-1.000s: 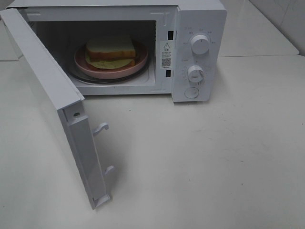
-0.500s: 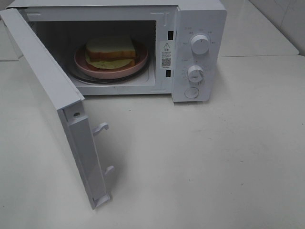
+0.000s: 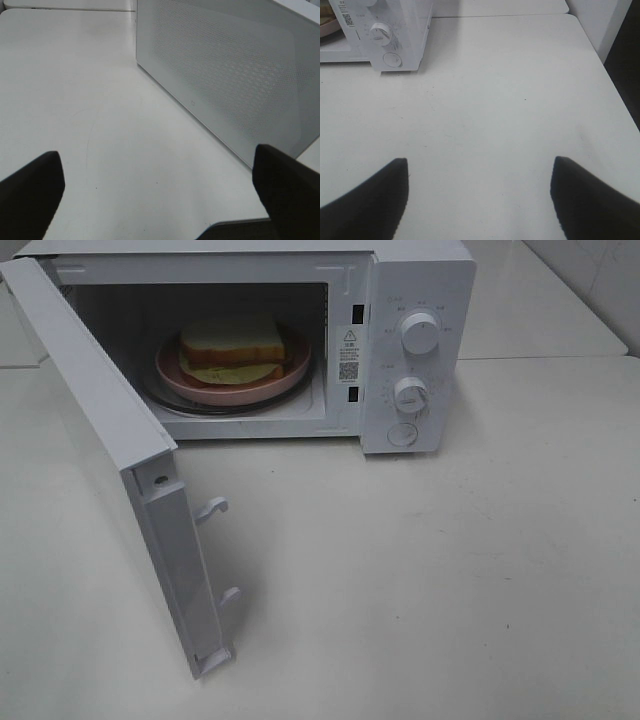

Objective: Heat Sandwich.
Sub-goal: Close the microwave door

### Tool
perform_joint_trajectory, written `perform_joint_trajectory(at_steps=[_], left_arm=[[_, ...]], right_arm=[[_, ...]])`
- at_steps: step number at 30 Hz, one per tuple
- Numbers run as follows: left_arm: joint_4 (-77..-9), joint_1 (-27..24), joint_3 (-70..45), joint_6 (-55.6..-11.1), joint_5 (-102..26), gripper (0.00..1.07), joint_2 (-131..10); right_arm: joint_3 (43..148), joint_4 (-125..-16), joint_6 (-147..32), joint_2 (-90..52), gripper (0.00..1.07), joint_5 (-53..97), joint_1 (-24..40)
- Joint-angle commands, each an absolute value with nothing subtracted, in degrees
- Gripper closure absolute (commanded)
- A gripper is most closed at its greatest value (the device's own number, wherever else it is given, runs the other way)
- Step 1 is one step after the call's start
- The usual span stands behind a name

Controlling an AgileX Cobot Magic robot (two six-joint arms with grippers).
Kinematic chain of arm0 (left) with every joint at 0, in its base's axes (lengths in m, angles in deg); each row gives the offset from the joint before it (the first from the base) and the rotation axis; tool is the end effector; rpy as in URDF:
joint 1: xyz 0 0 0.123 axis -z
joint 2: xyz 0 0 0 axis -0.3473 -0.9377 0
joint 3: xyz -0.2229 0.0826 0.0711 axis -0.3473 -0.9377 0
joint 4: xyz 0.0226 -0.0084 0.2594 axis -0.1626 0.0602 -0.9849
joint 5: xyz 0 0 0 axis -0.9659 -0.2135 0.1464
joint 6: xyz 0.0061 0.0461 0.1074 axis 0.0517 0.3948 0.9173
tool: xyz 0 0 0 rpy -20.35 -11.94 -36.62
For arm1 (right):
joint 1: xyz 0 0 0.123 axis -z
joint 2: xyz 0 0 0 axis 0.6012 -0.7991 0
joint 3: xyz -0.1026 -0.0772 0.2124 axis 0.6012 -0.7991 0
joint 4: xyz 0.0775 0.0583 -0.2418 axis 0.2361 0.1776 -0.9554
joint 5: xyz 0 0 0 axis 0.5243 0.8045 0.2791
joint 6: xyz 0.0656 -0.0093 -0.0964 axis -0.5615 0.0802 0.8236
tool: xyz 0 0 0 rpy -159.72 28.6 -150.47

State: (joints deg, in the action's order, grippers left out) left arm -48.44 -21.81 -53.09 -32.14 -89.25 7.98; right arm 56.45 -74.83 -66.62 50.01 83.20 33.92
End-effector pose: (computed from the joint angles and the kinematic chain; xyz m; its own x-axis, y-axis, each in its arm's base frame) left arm 0.0594 -0.0149 0.2743 -0.4475 -0.0006 -0.8943 0.1049 0.9931 -0.0532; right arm 0.0658 -0.0034 0.2744 -0.4111 0.0237 -0.9113 0.0192 0.9997 0.0173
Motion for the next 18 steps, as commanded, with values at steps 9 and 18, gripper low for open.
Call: perform_joint_trajectory(at_steps=[9, 18], left_arm=[[-47.58, -21.58, -53.26, -32.26, -88.62, 0.10, 8.32], [-47.52, -21.58, -53.26, -32.31, -88.62, 0.10, 8.32]], right_arm=[[56.39, -74.71, -66.85, 51.73, 0.31, 82.34, 34.26], [56.39, -74.71, -66.73, 51.73, 0.31, 82.34, 34.26]])
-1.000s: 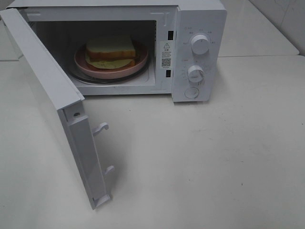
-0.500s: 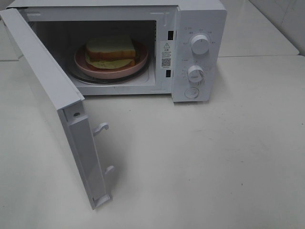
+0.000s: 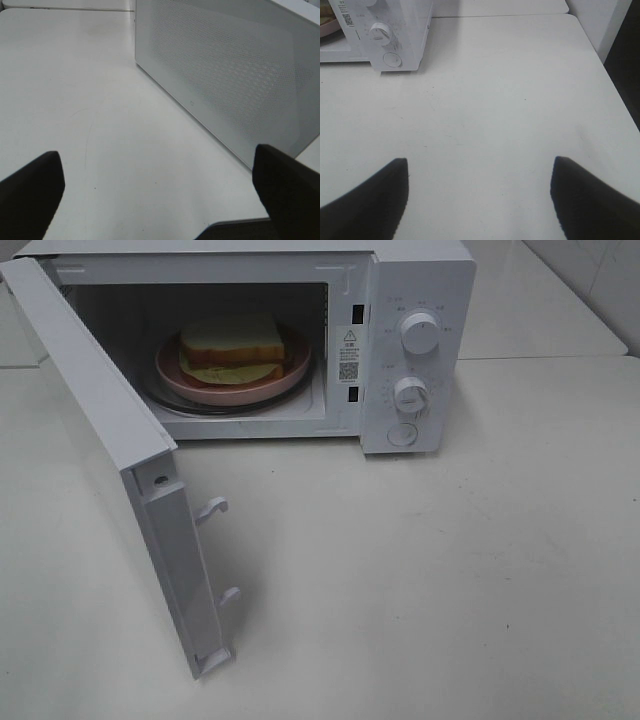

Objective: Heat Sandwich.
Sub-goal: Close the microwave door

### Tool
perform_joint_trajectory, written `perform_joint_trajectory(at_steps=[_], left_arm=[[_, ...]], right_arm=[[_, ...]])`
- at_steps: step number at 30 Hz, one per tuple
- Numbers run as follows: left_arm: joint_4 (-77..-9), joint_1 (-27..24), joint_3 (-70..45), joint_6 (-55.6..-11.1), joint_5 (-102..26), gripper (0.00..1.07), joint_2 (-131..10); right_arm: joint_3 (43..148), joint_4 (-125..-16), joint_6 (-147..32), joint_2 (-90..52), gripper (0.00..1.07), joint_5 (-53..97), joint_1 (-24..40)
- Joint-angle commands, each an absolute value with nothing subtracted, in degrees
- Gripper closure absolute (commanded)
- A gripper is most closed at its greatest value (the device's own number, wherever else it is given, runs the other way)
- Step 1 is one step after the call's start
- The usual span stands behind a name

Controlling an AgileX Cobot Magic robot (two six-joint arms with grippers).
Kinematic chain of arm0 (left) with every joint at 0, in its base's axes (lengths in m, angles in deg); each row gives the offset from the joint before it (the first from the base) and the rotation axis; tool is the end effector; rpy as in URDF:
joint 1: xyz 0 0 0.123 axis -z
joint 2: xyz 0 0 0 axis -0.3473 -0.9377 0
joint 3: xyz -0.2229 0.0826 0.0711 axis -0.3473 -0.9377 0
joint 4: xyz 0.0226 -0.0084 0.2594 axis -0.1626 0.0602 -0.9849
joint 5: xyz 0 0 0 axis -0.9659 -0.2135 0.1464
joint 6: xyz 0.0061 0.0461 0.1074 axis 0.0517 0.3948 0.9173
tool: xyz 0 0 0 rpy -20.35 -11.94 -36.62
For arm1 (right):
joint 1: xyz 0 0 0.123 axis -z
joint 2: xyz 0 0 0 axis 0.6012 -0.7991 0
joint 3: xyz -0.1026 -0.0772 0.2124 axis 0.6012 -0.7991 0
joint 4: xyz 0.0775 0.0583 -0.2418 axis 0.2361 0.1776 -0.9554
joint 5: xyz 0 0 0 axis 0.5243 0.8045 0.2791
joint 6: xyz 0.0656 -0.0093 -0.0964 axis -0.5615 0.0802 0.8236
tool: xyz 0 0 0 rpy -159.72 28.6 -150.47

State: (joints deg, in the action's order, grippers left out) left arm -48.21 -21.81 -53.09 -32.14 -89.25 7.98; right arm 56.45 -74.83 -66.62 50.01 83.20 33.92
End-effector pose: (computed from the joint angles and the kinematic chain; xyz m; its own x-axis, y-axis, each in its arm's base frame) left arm 0.0594 -0.0153 0.2743 -0.4475 -0.0025 -0.8943 0.1071 0.9926 -0.0564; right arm 0.0658 -0.0034 0.2744 -0.4111 0.0237 -0.9113 0.0192 0.9997 0.0173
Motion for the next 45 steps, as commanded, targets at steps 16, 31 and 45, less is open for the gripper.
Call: perform_joint_trajectory(at_steps=[16, 31, 45], left_arm=[[-46.49, -21.58, -51.89, -32.26, -85.75, 0.16, 1.56], [-46.20, -21.58, -51.66, -31.11, -70.05, 0.50, -14.14], [-47.81, -21.58, -52.69, -30.71, -51.26, 1.07, -33.33]], right_arm=[[56.39, -74.71, -66.73, 51.73, 0.32, 82.34, 34.26], [56.39, -74.71, -66.73, 51.73, 0.32, 82.34, 34.26], [56.39, -74.71, -66.79, 51.73, 0.32, 82.34, 34.26]])
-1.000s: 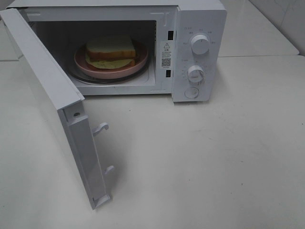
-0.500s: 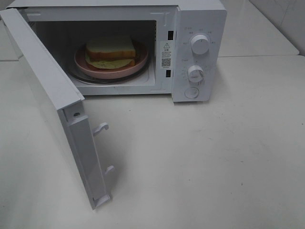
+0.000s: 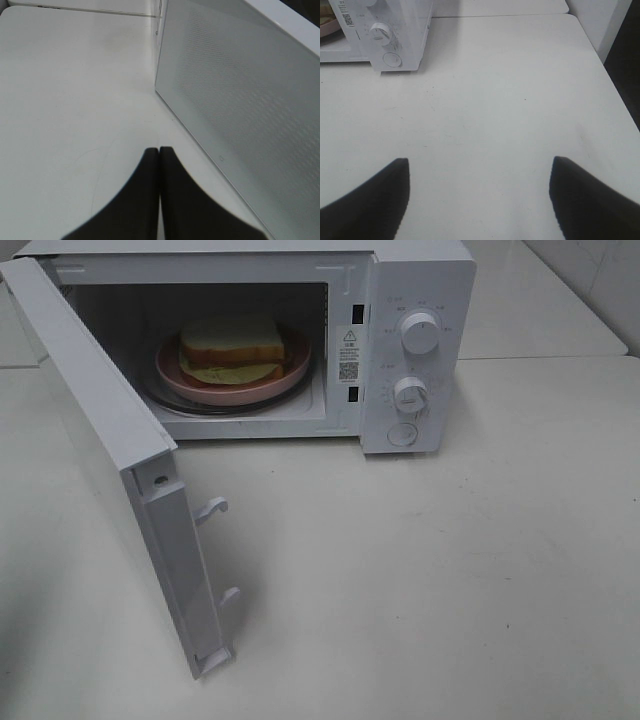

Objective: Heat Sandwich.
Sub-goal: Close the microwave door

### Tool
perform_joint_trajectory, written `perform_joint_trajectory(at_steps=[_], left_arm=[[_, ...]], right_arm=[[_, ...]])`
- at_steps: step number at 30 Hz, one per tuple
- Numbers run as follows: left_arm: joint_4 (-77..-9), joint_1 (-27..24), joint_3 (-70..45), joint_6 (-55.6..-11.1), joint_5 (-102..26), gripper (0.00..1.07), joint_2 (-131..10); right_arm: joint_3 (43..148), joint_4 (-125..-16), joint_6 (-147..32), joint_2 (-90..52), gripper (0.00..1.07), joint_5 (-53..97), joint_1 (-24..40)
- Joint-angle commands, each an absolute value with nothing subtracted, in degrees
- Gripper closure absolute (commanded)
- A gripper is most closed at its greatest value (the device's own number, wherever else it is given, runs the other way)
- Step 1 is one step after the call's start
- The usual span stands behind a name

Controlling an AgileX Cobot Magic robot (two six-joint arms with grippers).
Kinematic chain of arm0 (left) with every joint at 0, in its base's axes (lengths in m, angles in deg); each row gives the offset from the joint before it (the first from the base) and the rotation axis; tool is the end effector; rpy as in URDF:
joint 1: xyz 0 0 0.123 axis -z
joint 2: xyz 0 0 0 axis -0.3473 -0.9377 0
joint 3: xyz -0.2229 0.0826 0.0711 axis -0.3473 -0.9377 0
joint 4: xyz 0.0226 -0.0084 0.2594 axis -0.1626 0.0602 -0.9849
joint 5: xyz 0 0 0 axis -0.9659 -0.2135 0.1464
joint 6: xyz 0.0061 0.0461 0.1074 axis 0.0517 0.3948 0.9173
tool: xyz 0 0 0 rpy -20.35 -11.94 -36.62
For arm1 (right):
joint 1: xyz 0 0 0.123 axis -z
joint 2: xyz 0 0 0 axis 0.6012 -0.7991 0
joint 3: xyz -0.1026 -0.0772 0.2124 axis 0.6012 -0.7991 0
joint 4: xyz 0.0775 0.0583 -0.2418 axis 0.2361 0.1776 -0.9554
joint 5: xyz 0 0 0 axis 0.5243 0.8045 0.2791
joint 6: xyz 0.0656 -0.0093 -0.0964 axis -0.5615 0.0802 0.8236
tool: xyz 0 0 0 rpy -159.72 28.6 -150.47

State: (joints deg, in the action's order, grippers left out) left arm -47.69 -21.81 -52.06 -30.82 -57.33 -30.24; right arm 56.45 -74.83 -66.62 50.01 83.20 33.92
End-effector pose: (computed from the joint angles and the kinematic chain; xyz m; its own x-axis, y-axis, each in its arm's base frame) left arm 0.1899 -0.0051 0.2533 -0.5293 -0.0539 -0.8467 0.0259 0.9965 -0.0796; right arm 0.0658 -0.0034 0.2744 -0.4111 0.0237 -0.9113 0.0192 0.9997 0.0173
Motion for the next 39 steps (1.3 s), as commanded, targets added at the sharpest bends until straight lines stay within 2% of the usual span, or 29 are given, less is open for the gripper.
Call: perform_joint_trajectory(at_steps=[1, 8, 13, 15, 17, 20, 21, 25, 28, 29, 33, 36, 39], left_arm=[[-47.81, -21.58, -53.21, -30.71, -49.14, 1.07, -34.59], [-47.81, -21.58, -60.03, -28.93, -26.51, 1.07, -43.13], [-48.21, -21.58, -63.29, -28.82, -16.02, 1.07, -47.37], [-49.58, -21.58, -65.01, -28.93, -9.95, 1.07, -49.60], [-54.68, -21.58, -67.59, -30.19, 0.99, 1.07, -52.75], [-58.06, -21.58, -68.73, -31.68, 5.92, 1.07, -55.10], [-60.18, -21.58, -68.79, -33.69, 7.24, 1.07, -57.22], [-63.28, -21.58, -68.68, -34.84, 10.22, 1.07, -61.63], [-63.79, -21.58, -68.51, -35.18, 11.31, 1.07, -63.58], [-64.14, -21.58, -68.51, -37.13, 12.63, 1.07, -65.42], [-65.63, -21.58, -68.51, -39.19, 14.92, 1.07, -67.42], [-69.41, -21.58, -67.82, -40.74, 16.12, 1.07, -69.14], [-77.14, -21.58, -66.04, -43.60, 18.13, 1.07, -71.32]], right_arm=[[56.39, -74.71, -66.79, 51.73, 0.32, 82.34, 34.26], [56.39, -74.71, -66.79, 51.73, 0.33, 82.34, 34.26], [56.39, -74.71, -66.79, 51.73, 0.33, 82.34, 34.26], [56.39, -74.71, -66.79, 51.73, 0.33, 82.34, 34.26], [56.39, -74.71, -66.79, 51.73, 0.33, 82.34, 34.26], [56.39, -74.71, -66.79, 51.73, 0.33, 82.34, 34.26], [56.39, -74.71, -66.79, 51.73, 0.33, 82.34, 34.26], [56.39, -74.71, -66.79, 51.73, 0.33, 82.34, 34.26], [56.39, -74.71, -66.79, 51.73, 0.33, 82.34, 34.26], [56.39, -74.71, -66.79, 51.73, 0.33, 82.34, 34.26], [56.39, -74.71, -66.79, 51.73, 0.33, 82.34, 34.26], [56.39, -74.71, -66.79, 51.73, 0.33, 82.34, 34.26], [56.39, -74.71, -66.79, 51.73, 0.33, 82.34, 34.26]])
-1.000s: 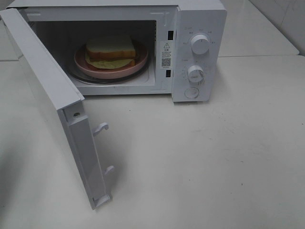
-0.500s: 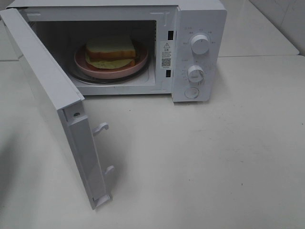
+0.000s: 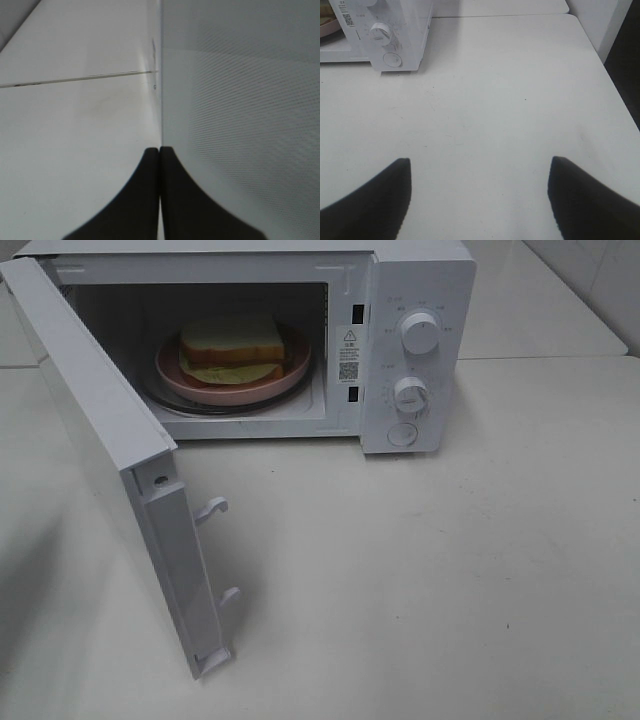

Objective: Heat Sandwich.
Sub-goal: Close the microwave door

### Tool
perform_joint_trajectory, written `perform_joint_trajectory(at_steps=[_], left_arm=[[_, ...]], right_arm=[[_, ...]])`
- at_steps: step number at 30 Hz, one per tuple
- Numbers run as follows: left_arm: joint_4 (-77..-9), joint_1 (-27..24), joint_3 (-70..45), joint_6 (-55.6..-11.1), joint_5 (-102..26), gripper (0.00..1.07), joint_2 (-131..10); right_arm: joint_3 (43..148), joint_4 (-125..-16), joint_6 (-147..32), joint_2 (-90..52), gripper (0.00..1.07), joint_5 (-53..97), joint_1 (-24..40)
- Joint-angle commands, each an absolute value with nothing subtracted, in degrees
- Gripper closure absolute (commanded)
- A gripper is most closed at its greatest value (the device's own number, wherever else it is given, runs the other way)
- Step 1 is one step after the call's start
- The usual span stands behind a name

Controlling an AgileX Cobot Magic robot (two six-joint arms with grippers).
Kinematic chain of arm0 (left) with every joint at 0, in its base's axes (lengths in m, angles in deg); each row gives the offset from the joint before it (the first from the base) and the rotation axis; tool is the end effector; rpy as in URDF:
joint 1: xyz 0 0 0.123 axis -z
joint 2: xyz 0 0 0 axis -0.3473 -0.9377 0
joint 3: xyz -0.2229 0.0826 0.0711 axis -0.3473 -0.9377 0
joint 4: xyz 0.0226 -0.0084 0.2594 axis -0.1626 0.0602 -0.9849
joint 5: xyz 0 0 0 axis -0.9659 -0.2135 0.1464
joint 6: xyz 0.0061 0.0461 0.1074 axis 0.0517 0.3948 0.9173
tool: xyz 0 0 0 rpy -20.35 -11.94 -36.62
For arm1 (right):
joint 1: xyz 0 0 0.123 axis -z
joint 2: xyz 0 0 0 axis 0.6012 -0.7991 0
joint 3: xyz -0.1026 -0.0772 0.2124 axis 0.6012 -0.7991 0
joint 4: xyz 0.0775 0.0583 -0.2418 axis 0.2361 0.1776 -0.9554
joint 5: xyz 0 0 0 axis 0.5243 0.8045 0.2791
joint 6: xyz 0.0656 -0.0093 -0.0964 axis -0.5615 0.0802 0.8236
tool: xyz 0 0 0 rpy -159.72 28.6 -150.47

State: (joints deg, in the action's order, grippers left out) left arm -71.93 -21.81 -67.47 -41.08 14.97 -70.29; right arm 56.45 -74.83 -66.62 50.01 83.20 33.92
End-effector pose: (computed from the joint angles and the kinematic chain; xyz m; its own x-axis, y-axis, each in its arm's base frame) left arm 0.2544 -0.0129 0.1300 -0.2630 0.1088 -0.9586 0.1663 0.9839 0.0661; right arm 0.0658 -0.0034 0.2744 -0.4111 0.0237 -0.9113 0.0192 0.9997 0.0173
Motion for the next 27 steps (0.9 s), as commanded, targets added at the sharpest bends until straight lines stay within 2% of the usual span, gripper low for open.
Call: perform_joint_trajectory(at_steps=[1, 5, 13, 17, 20, 27], left_arm=[[-78.80, -21.58, -65.87, -44.29, 18.93, 1.07, -71.78], [-83.79, -21.58, -65.30, -47.67, 21.74, 1.07, -74.24], [-85.05, -21.01, -65.18, -47.96, 27.58, 1.07, -78.19], [-81.56, -17.12, -65.12, -46.29, 27.64, 1.07, -79.91], [-75.71, -12.07, -65.07, -43.37, 28.32, 1.07, -82.49], [-71.24, -5.83, -63.35, -42.11, 31.42, 1.07, -86.56]], right_arm=[[56.39, -74.71, -66.79, 51.73, 0.33, 82.34, 34.26], [56.39, -74.71, -66.79, 51.73, 0.33, 82.34, 34.26], [56.39, -74.71, -66.73, 51.73, 0.35, 82.34, 34.26], [56.39, -74.71, -66.73, 51.73, 0.35, 82.34, 34.26], [56.39, -74.71, -66.73, 51.73, 0.35, 82.34, 34.26], [56.39, -74.71, -66.73, 51.73, 0.36, 82.34, 34.26]])
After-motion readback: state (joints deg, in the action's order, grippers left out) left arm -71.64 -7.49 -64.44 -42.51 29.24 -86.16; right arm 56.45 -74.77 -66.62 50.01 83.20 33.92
